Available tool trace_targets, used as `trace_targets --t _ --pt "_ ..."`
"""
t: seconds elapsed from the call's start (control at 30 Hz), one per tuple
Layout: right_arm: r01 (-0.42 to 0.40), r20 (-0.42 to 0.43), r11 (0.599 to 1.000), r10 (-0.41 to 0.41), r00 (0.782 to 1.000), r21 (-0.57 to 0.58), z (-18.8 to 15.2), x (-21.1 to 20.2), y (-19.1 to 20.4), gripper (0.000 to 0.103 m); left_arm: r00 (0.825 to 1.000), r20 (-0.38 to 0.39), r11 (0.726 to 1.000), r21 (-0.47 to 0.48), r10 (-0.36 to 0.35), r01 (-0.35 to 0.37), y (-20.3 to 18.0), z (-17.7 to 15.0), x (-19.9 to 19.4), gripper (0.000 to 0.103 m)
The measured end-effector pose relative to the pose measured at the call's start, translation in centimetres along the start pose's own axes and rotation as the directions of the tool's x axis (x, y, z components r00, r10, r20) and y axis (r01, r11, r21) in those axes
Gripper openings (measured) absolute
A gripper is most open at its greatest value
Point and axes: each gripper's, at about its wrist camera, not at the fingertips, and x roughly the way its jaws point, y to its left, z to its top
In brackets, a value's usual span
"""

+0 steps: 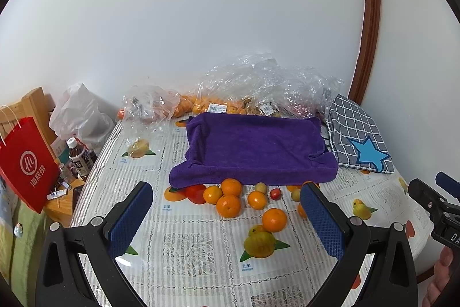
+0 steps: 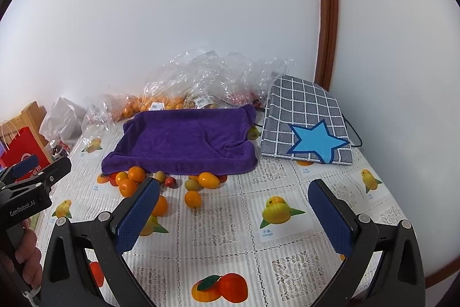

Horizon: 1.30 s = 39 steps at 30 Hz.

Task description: Organize fruits

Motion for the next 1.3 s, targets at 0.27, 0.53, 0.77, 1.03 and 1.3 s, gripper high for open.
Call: trace_targets --t 0.27,0.53,0.77,1.03,1.3 --pt "-0.002 0.003 1.0 0.002 1.0 0.0 -0.13 -0.09 0.15 0.102 1.0 0.001 1.0 -0.002 -0.001 0.001 0.26 -0.08 -0.12 0.103" --pt "-0.003 0.003 1.0 0.003 1.0 0.003 -0.21 -0.18 0.16 0.102 1.0 0.003 1.0 -0.003 -0.001 0.001 0.32 -0.1 -0.25 0.103" --pt "-0.003 0.004 1.0 0.003 1.0 0.002 -0.15 -0.19 0.16 0.102 1.0 0.003 1.0 -0.005 -0.005 0.006 0.38 0.07 -0.47 0.103" --pt "-0.001 0.003 1.0 0.001 1.0 0.001 -0.16 -0.32 0.21 0.102 1.0 0.004 1.0 -0.007 -0.005 0.005 0.36 0.04 -0.47 0.103" --pt "-0.001 0.004 1.0 0.001 1.0 0.002 -0.15 -0.39 0.24 0.102 1.0 0.007 1.0 -0.011 -0.016 0.016 0.23 0.38 -0.39 0.103"
